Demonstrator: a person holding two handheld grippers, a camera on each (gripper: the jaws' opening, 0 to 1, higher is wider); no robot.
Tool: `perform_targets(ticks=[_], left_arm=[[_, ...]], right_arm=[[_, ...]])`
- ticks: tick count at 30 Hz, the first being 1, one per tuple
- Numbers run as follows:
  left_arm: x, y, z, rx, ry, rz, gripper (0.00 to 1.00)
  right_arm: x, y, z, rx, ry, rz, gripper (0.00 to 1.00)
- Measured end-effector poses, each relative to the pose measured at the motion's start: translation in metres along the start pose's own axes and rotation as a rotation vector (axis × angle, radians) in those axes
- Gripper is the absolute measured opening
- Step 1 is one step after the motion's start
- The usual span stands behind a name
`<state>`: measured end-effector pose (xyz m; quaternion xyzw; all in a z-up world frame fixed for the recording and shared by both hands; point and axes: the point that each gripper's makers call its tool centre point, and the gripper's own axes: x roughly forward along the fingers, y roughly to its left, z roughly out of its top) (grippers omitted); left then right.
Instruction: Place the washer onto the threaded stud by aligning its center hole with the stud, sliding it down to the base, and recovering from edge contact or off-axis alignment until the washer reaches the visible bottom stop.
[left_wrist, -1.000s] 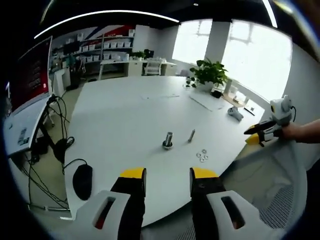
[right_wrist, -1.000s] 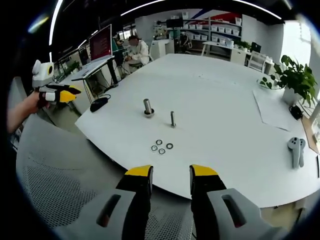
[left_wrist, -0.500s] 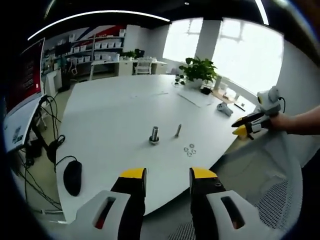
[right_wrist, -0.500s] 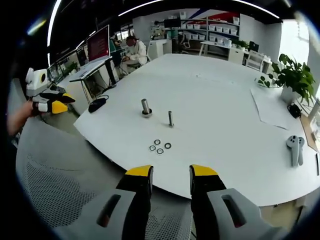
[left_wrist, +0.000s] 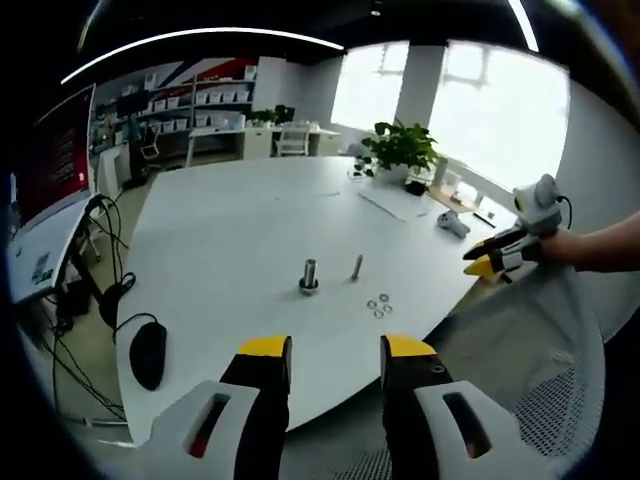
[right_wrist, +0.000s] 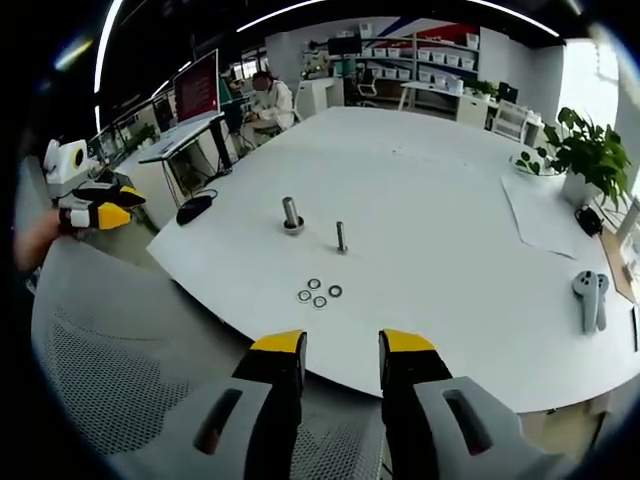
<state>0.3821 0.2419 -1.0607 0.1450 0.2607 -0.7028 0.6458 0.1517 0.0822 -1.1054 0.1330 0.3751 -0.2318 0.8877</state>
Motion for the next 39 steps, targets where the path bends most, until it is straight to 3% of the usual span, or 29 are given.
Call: perform_targets(ticks=[6, 16, 26, 31, 39], left_arm=[[0.000, -0.002, -0.003, 0.030, 0.007, 0.027, 0.34], [0.002, 0.000, -0.009, -0.017, 0.012, 0.003, 0.34], [0.002, -0.001, -0.013, 0.004, 0.029, 0.002, 0.30], [-0.001, 0.000, -0.007, -0.004, -0.009, 0.009, 0.26], [0.000, -0.006, -0.008, -0.009, -0.006, -0.016, 0.26]], right_arm=[[0.003, -0.001, -0.002, -0.001, 0.004, 0.001, 0.31], [0.002, 0.001, -0.003, -0.001, 0.011, 0.002, 0.31], [-0.002, 0.003, -0.001, 0.002, 0.009, 0.002, 0.31], [0.000, 0.002, -0.003, 0.000, 0.009, 0.001, 0.31], [0.002, -0.003, -0.005, 0.008, 0.012, -0.007, 0.31]])
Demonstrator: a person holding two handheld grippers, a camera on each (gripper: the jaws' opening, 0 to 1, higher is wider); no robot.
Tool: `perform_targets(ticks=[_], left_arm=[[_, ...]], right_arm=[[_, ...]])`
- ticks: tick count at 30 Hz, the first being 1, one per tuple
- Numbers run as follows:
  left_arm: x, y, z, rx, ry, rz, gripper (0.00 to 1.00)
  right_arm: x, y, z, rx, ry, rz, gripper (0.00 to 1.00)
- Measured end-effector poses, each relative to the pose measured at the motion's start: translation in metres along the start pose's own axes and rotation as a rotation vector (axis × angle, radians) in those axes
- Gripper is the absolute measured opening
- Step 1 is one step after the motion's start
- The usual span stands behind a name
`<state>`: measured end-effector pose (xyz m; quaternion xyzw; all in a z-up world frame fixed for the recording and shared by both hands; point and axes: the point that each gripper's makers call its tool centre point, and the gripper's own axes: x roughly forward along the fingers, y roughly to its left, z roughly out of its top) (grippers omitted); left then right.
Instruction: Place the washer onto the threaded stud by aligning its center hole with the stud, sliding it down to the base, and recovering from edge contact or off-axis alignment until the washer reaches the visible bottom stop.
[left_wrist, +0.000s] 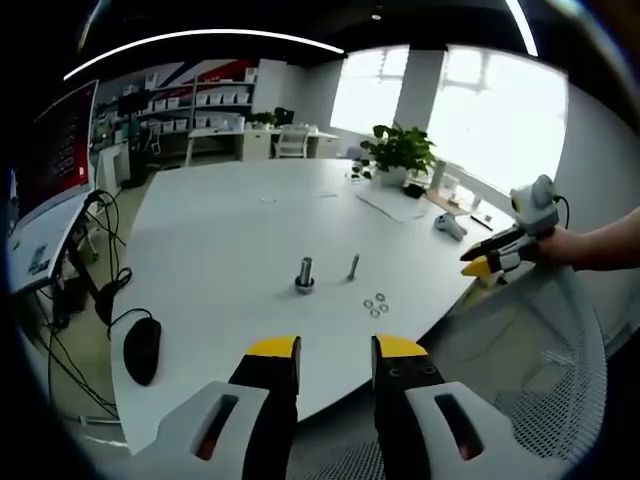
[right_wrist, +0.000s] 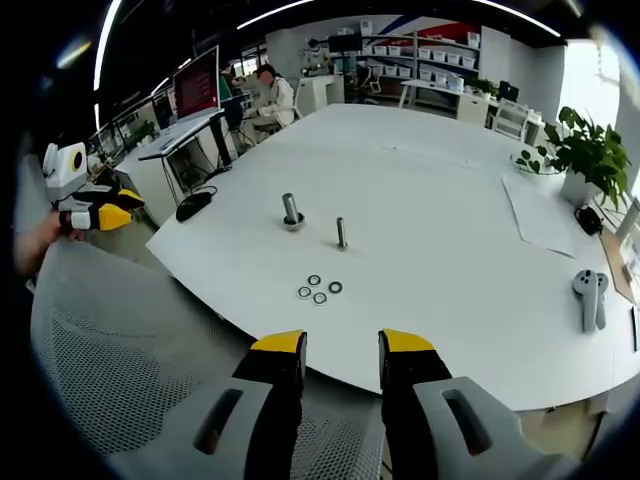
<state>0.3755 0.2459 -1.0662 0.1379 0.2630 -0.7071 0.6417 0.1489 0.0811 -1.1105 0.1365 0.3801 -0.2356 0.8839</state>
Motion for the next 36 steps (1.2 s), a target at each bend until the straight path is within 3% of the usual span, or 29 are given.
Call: perform_targets(ticks=[5, 10, 23, 27, 31, 36], left_arm=[[0.002, 0.000, -0.006, 0.010, 0.022, -0.004, 0.27], [0.001, 0.001, -0.004, 0.005, 0.014, -0.001, 0.27], [0.001, 0.002, -0.004, -0.008, 0.010, -0.004, 0.30], [0.000, 0.002, -0.003, -0.013, 0.009, -0.003, 0.29], [0.000, 0.002, -0.004, -0.012, 0.018, -0.003, 0.30], [0.000, 0.006, -0.006, -0.021, 0.020, 0.005, 0.30]], right_arm=[[0.001, 0.000, -0.002, -0.006, 0.010, -0.006, 0.31], [0.001, 0.008, -0.003, -0.016, 0.028, -0.002, 0.32], [0.004, 0.008, -0.009, -0.020, 0.069, 0.018, 0.33], [0.004, 0.011, -0.015, -0.049, 0.100, 0.023, 0.38], [0.009, 0.022, -0.017, -0.077, 0.150, 0.088, 0.39], [0.012, 0.026, -0.031, -0.104, 0.250, 0.126, 0.39]])
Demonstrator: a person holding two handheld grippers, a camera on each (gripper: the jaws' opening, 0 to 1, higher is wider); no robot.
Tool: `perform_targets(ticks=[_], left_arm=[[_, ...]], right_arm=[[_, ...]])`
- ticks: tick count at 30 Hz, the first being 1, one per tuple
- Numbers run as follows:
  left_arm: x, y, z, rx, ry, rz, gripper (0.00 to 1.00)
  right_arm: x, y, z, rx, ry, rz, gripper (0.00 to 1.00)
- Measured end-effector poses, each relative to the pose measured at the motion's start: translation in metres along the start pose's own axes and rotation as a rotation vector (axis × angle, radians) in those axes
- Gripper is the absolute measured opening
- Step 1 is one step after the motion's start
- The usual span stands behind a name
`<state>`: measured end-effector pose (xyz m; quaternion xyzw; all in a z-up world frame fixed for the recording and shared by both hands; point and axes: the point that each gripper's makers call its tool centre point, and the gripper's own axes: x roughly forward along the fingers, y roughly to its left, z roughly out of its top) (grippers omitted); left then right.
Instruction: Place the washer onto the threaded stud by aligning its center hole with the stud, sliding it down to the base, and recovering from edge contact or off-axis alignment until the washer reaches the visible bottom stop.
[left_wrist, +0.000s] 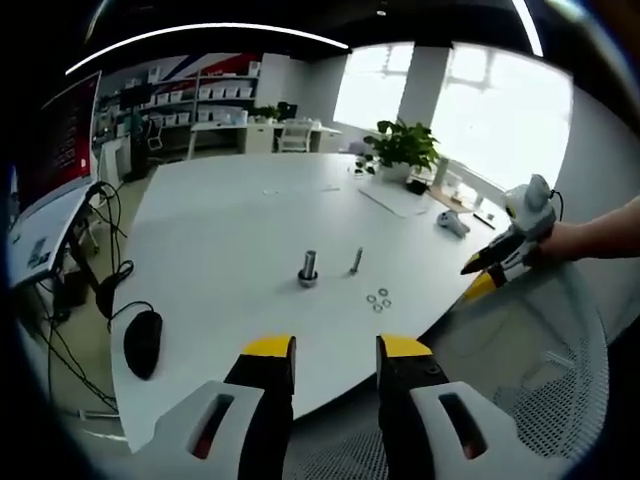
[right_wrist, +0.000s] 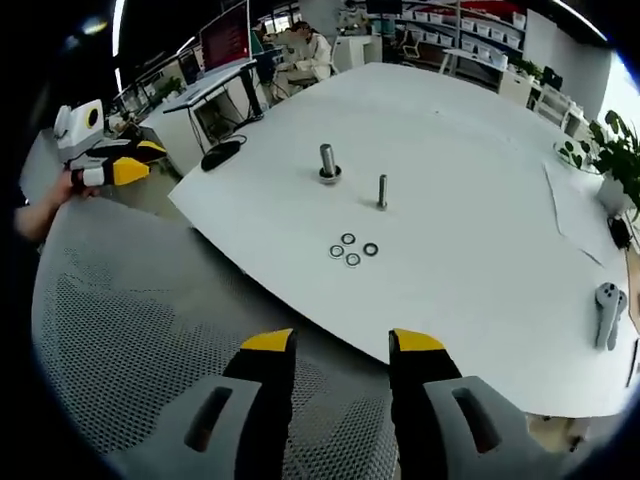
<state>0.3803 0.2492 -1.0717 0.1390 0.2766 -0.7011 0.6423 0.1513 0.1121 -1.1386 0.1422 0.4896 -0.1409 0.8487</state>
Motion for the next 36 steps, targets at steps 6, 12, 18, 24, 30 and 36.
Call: perform_targets(ticks=[6, 12, 18, 24, 30, 36], left_arm=[[0.001, 0.000, 0.000, 0.003, 0.004, -0.001, 0.30], [0.001, 0.001, -0.001, -0.004, 0.004, 0.003, 0.30], [0.002, 0.000, -0.002, 0.002, 0.012, 0.001, 0.30], [0.001, 0.002, -0.002, 0.001, 0.010, 0.008, 0.30], [0.001, 0.003, -0.002, -0.005, 0.010, 0.015, 0.29], [0.002, 0.003, -0.004, -0.004, 0.022, 0.012, 0.29]], right_arm=[[0.004, 0.006, 0.003, -0.094, 0.042, -0.002, 0.40], [0.029, -0.003, 0.002, -0.245, 0.137, -0.013, 0.43], [0.062, -0.016, 0.030, -0.141, 0.111, -0.009, 0.36], [0.092, -0.031, 0.054, -0.046, 0.059, -0.047, 0.33], [0.110, -0.030, 0.051, 0.021, 0.090, -0.030, 0.30], [0.114, -0.028, 0.055, 0.049, 0.083, -0.036, 0.28]])
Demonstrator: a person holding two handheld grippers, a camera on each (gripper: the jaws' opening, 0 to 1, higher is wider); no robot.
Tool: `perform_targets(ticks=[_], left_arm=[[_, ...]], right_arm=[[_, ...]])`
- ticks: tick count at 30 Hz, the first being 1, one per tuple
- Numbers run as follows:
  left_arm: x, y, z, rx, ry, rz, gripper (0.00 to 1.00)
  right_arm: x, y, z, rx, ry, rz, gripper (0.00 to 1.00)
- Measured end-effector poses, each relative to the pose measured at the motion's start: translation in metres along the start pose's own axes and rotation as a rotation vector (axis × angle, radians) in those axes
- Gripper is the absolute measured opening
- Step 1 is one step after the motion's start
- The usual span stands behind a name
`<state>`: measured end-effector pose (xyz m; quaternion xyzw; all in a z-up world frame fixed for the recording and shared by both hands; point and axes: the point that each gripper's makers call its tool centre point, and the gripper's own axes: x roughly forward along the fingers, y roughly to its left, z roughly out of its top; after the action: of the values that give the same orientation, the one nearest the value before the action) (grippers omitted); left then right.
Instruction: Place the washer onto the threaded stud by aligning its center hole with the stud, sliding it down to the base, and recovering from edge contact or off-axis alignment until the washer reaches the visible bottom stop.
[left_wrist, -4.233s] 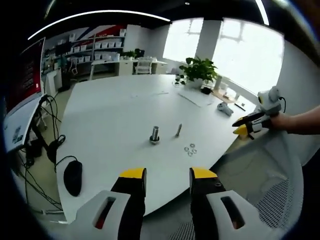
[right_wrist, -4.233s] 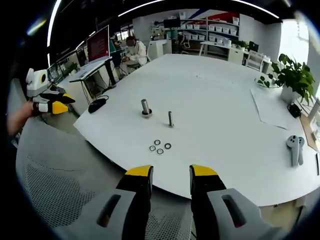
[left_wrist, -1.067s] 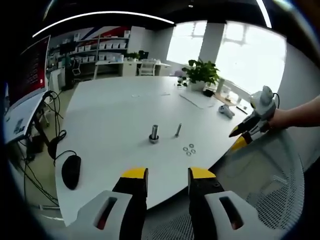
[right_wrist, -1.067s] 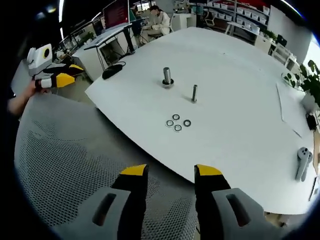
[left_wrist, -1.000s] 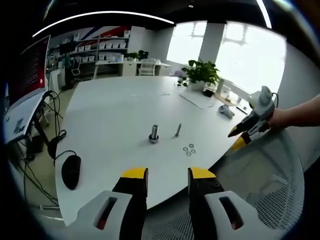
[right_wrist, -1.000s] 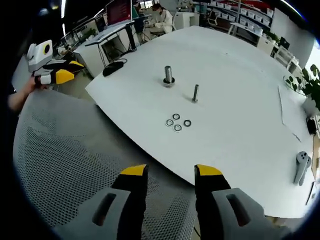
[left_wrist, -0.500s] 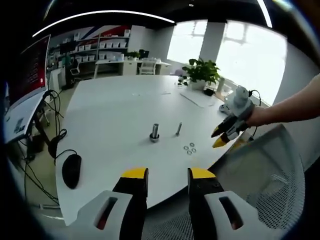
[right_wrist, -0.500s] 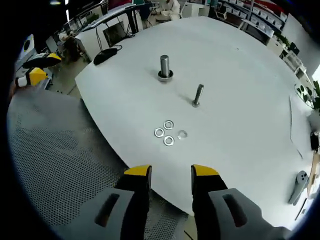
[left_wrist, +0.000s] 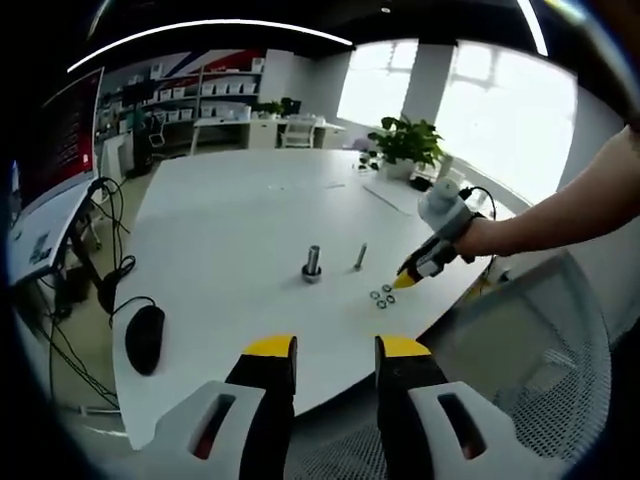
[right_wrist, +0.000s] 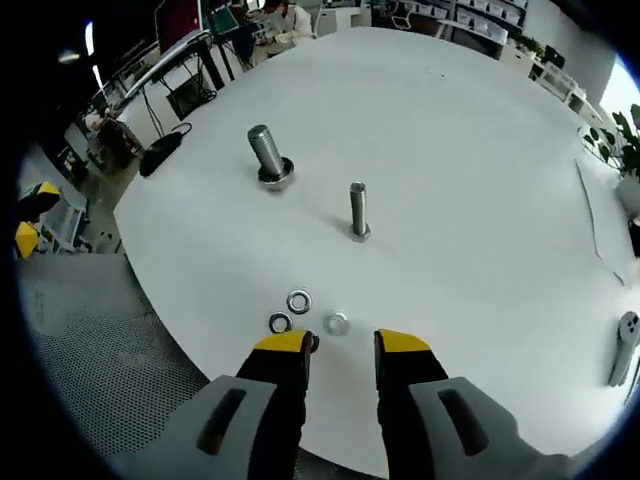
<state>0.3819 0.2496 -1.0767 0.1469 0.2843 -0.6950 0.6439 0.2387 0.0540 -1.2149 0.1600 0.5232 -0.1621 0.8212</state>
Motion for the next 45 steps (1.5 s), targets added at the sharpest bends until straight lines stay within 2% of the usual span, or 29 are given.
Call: perform_targets(ticks=[8, 11, 14, 18, 20, 23, 27, 32, 35, 36, 40, 41, 42, 45], left_arm=[[0.000, 0.000, -0.001, 0.008, 0.007, 0.005, 0.28], [0.000, 0.000, -0.001, 0.002, 0.004, 0.006, 0.28], [-0.001, 0.000, 0.001, -0.002, -0.010, 0.006, 0.29], [0.000, 0.001, 0.001, -0.003, -0.007, 0.006, 0.29], [0.000, 0.001, 0.001, -0.003, -0.005, 0.004, 0.29], [0.001, 0.001, 0.000, -0.003, 0.001, 0.006, 0.29], [0.000, 0.002, 0.000, -0.008, -0.002, 0.012, 0.29], [0.001, 0.002, 0.000, -0.009, 0.000, 0.013, 0.28], [0.001, 0.001, -0.001, -0.010, 0.002, 0.009, 0.28], [0.001, 0.001, -0.001, -0.010, 0.005, 0.009, 0.28], [0.000, 0.002, -0.001, -0.012, 0.003, 0.011, 0.28], [0.001, 0.002, -0.001, -0.014, 0.004, 0.011, 0.28], [0.001, 0.001, -0.001, -0.013, 0.006, 0.010, 0.28], [0.001, 0.001, -0.002, -0.011, 0.009, 0.010, 0.28]], right_arm=[[0.008, -0.005, 0.007, -0.034, 0.035, -0.006, 0.25], [0.011, -0.003, 0.007, -0.078, 0.075, -0.018, 0.23], [0.013, 0.001, 0.010, -0.109, 0.069, -0.012, 0.22], [0.016, 0.000, 0.001, -0.192, 0.126, -0.029, 0.21], [0.024, -0.001, -0.002, -0.196, 0.131, -0.024, 0.20], [0.019, -0.004, 0.000, -0.232, 0.123, -0.036, 0.19], [0.023, -0.009, 0.002, -0.234, 0.121, -0.023, 0.17], [0.022, -0.006, 0.001, -0.231, 0.151, -0.016, 0.16], [0.024, -0.006, 0.001, -0.300, 0.180, -0.010, 0.17], [0.023, -0.006, 0.001, -0.327, 0.183, -0.004, 0.17], [0.025, -0.009, 0.002, -0.343, 0.172, -0.009, 0.17], [0.025, -0.008, 0.003, -0.405, 0.163, 0.001, 0.17], [0.025, -0.007, 0.003, -0.419, 0.157, 0.006, 0.17], [0.027, -0.011, 0.004, -0.408, 0.143, 0.021, 0.17]])
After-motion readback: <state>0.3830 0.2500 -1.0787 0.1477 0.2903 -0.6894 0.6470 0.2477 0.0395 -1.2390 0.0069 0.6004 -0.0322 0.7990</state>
